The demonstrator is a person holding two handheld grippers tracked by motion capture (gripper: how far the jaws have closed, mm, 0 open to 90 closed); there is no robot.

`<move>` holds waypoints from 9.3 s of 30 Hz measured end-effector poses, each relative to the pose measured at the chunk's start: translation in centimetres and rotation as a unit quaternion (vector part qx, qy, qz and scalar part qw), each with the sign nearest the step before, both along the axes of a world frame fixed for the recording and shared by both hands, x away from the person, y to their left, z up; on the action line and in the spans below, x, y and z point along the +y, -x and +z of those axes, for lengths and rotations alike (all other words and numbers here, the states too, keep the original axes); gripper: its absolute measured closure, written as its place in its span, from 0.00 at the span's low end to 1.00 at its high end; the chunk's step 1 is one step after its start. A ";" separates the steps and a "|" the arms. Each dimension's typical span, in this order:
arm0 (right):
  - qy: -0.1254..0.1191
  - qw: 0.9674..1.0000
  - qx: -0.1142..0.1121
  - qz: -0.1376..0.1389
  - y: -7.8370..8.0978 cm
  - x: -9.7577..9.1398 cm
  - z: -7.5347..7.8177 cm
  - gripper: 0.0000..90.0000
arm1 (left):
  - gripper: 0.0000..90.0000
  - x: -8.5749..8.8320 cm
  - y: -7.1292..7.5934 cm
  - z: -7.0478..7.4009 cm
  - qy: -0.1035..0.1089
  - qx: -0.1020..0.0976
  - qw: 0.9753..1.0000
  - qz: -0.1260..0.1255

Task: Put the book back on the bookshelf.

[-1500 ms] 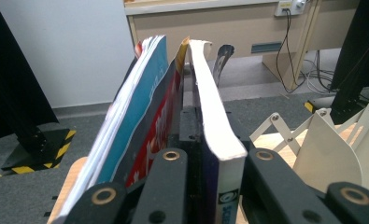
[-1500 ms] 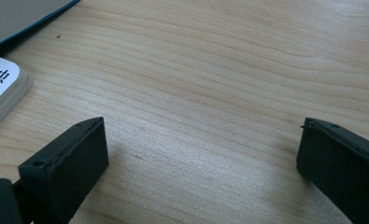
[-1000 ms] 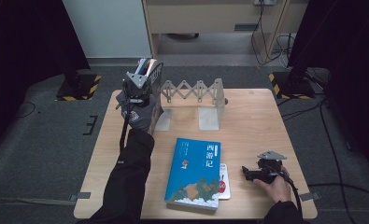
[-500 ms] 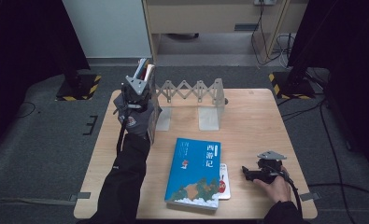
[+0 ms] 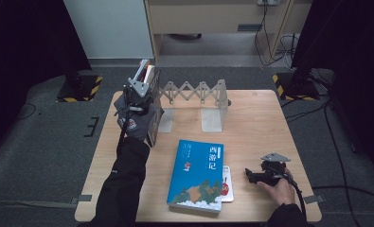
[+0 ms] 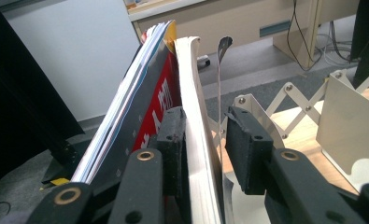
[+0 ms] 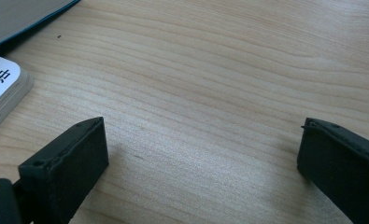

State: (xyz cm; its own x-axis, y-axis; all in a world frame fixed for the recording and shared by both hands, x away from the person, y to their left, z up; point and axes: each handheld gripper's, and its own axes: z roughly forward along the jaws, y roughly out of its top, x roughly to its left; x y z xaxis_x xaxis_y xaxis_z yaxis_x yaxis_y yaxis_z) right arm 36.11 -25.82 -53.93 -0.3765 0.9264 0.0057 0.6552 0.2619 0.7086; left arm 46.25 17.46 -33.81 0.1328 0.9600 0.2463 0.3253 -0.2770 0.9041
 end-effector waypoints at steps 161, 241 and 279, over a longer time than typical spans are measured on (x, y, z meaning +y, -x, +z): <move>-0.131 0.986 0.038 0.096 0.5 10.2 3.3 0.23 | 0.29 -2.6 4.1 -17.6 0.199 0.249 0.919 -0.234; -0.203 0.974 0.065 0.072 0.3 10.7 1.7 0.18 | 0.09 -4.5 4.0 -19.7 0.285 0.292 0.878 -0.250; -0.213 0.971 0.078 0.079 0.0 10.1 1.8 0.24 | 0.28 -3.8 3.6 -19.4 0.336 0.346 0.832 -0.273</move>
State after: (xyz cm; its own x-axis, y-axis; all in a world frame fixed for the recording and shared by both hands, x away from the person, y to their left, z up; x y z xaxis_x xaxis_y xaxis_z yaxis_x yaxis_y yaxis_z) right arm 36.08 -15.70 -52.16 -0.4776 0.7579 0.4443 0.7386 0.0726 0.6702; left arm 42.66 13.70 -53.17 0.4813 0.6002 -0.6388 0.8243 -0.0621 0.5628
